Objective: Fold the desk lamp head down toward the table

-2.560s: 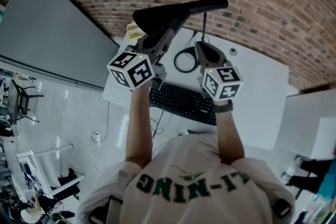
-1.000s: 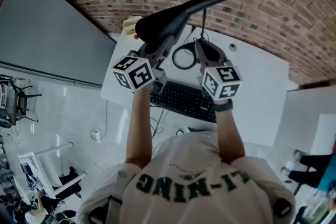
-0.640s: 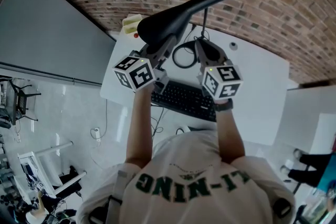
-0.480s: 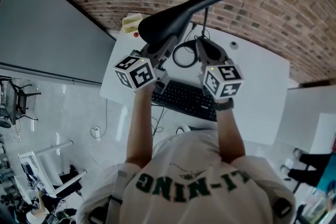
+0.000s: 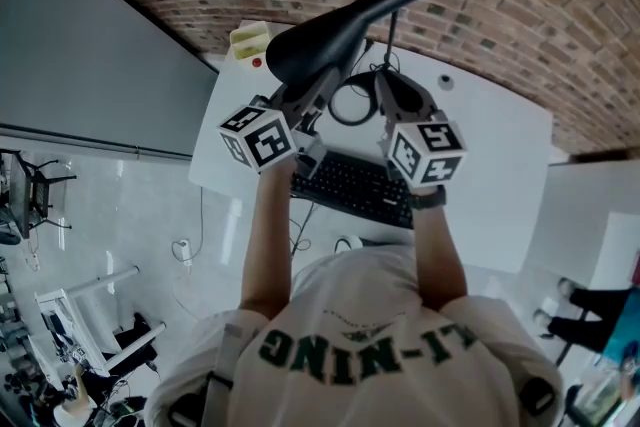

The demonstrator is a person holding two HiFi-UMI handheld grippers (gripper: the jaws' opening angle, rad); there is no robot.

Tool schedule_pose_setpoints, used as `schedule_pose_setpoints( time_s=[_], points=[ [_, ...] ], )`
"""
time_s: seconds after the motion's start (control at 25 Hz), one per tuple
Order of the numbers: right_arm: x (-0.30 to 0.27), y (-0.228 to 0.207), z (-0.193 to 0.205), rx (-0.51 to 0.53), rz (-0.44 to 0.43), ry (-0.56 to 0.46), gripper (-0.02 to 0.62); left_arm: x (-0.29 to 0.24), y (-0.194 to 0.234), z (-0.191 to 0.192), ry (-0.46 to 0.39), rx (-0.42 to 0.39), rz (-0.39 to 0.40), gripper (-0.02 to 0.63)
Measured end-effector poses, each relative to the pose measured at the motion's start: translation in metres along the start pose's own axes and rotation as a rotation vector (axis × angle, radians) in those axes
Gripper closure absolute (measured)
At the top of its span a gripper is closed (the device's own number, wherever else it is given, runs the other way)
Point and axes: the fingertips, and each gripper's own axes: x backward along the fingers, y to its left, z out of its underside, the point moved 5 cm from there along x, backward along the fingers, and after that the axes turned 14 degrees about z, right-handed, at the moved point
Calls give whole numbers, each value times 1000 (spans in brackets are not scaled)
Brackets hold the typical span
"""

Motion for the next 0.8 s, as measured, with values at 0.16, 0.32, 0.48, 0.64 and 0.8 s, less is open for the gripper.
schedule_pose_setpoints(
  time_s=[0.16, 0.32, 0.48, 0.64, 0.8],
  points=[
    [-1, -1, 1, -7, 3, 5, 597, 0, 2, 4, -12, 20, 14, 586],
    [-2, -3, 5, -14, 4, 11, 597, -1, 4, 7, -23, 38, 25, 587],
    [-2, -4, 5, -14, 8, 12, 597, -2, 6, 9, -31, 50, 35, 586],
    [-2, -6, 6, -18, 12, 14, 597, -3, 8, 12, -44, 71, 47, 587],
    [-1, -9, 7, -22, 14, 15, 597, -4, 11, 16, -57, 88, 60, 586]
  ],
)
